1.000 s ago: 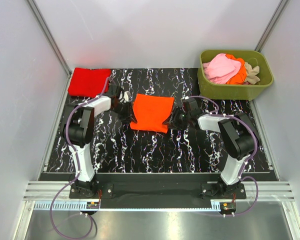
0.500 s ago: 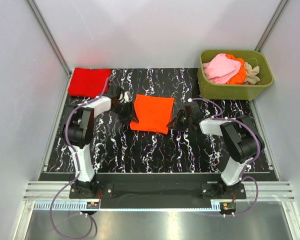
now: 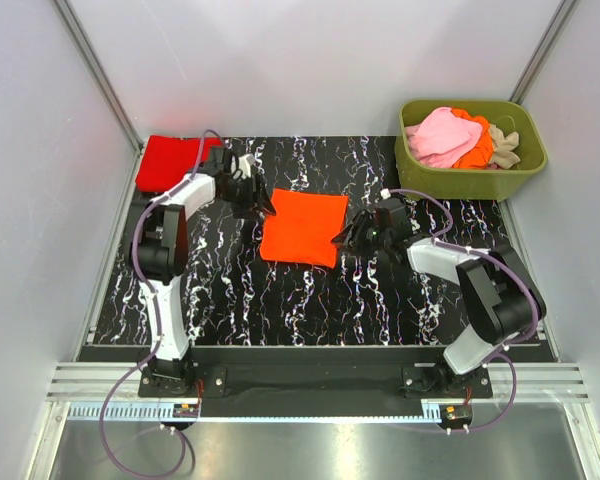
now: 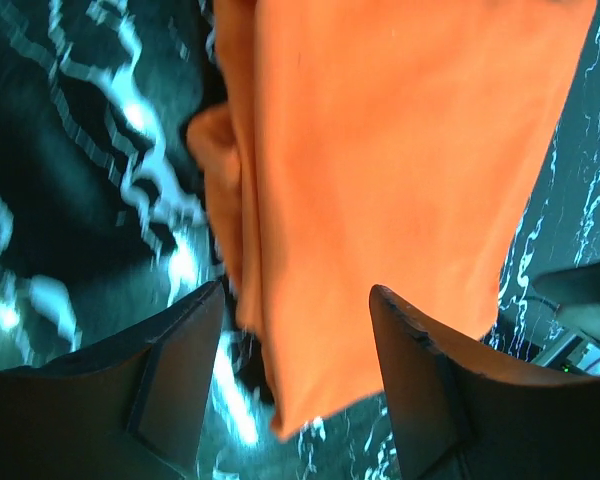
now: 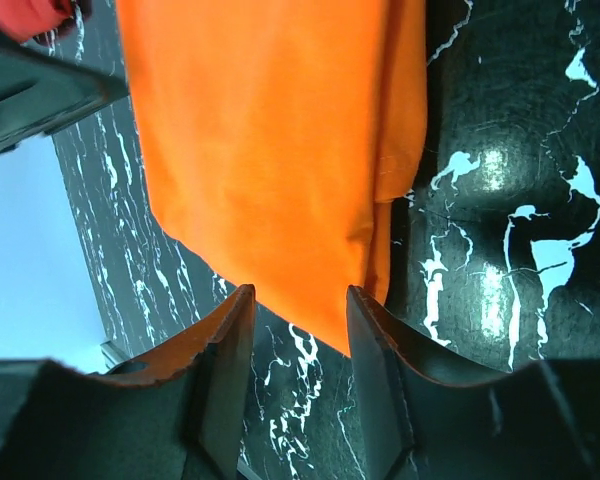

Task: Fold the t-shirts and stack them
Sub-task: Neatly place the folded tshirt to the corner

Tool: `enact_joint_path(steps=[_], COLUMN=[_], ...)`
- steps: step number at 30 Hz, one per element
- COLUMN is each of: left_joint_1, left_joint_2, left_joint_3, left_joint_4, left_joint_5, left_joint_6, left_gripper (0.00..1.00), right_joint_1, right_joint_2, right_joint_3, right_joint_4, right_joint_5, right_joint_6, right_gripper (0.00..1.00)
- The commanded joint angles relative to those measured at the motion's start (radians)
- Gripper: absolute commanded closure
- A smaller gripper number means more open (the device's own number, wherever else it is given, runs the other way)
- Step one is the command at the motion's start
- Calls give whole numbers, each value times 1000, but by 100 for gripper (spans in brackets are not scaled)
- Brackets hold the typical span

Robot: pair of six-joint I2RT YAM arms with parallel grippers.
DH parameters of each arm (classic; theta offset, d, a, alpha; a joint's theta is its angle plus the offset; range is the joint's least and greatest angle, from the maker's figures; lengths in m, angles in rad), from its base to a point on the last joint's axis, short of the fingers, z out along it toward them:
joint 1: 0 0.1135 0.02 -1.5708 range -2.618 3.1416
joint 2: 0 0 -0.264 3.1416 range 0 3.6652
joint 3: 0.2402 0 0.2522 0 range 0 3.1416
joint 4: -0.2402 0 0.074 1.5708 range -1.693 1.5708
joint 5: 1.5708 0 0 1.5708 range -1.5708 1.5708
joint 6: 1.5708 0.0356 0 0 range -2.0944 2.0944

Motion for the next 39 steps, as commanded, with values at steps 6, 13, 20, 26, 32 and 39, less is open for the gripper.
enact_joint_path(steps=[6,13,20,26,32,39], left_joint_1=[-4,-21,-30,-32,-32,-27], left_joint_2=[138,181,201,160,37,-81], left_joint_3=[113,146,159,154,127,126], left_joint_4=[14,37,58,75,48,-75], left_joint_5=[76,116,153,181,172,-11], left_joint_6=[17,1,-22,-53,-53,34], left_gripper=[36,38,51,91,100,100], right_joint_1=[7,9,9,7,7,7], right_joint_2=[-85,-75,-70,-96,-150,-223], right_joint_3=[6,24,27,11,0,-11], right_joint_4=[-60,-69,-69,-72,-91,-117], right_joint_5=[65,62,62,65,75,84], right_joint_6=[-69,-84,-78,-78,-76,-84], right_gripper=[50,50,50,50,50,49])
